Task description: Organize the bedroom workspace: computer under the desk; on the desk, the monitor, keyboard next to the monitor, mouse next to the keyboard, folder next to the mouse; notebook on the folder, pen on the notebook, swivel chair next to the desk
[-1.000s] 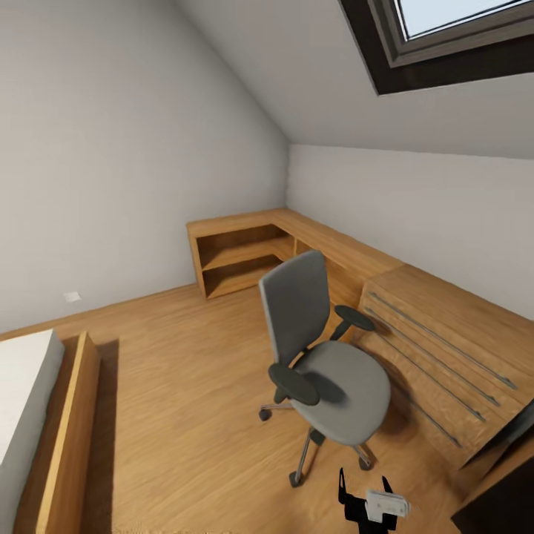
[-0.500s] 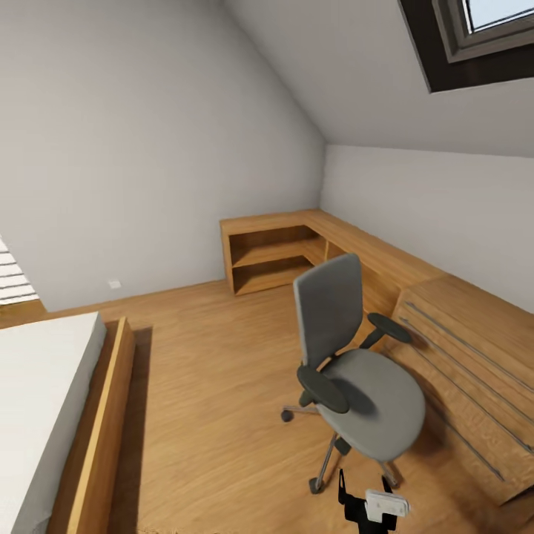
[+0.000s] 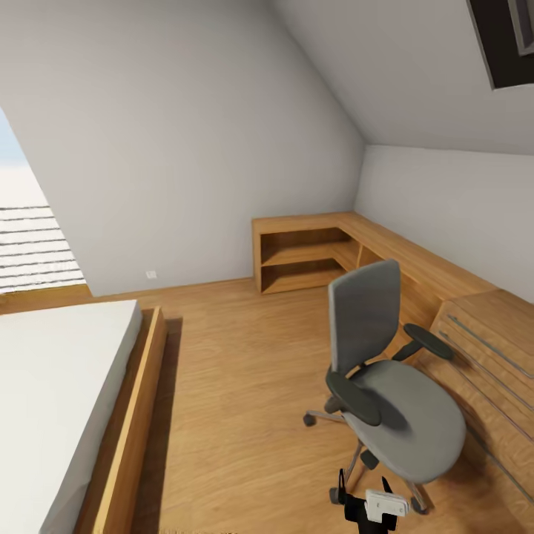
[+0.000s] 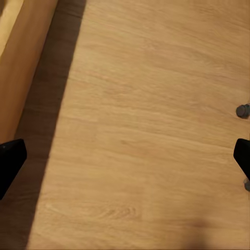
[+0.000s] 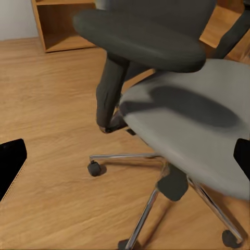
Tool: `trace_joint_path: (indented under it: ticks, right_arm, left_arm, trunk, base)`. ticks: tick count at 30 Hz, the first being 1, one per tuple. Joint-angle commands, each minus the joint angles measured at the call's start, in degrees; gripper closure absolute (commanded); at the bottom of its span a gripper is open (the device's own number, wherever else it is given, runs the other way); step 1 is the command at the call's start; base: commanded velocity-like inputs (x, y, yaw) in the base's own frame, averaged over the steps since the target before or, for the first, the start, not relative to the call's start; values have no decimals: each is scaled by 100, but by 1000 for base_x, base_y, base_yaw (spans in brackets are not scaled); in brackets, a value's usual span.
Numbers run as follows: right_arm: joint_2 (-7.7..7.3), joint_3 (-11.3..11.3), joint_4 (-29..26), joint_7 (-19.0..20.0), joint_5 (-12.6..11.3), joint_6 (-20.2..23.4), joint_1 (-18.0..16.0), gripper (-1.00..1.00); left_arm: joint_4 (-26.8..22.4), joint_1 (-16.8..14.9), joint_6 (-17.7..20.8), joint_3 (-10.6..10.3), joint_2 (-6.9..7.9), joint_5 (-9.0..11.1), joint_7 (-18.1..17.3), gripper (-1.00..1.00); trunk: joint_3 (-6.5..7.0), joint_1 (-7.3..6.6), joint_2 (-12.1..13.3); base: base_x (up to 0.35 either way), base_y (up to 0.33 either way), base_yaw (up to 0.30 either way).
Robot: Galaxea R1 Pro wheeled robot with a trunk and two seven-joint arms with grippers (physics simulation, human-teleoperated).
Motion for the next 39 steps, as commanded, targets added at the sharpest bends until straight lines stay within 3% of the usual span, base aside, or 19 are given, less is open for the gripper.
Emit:
trace_joint_path:
  ticks: [1,13,23,39]
  right_arm:
    - [3,49,8,-54,5,2,-4,-100]
    - [4,49,5,-47,5,86,-4,-100]
    - [3,49,4,-33,5,97,-4,-100]
    - [-22,48,0,-28,5,99,-4,-100]
  left_arm:
    - [7,-6,-17,-32,4,62,-32,-100]
    - [17,-6,-19,-40,-20,68,-26,-100]
    - [24,-6,-18,-42,-72,70,-24,-100]
    - [24,-6,-18,-51,-80,71,-23,-100]
  trunk:
    - [-6,0,-4]
    - [-6,0,-4]
    - [-6,0,-4]
    - [-6,0,-4]
  base:
    - [0,0,282]
    - [22,0,282]
    - [243,0,274]
    - [301,0,53]
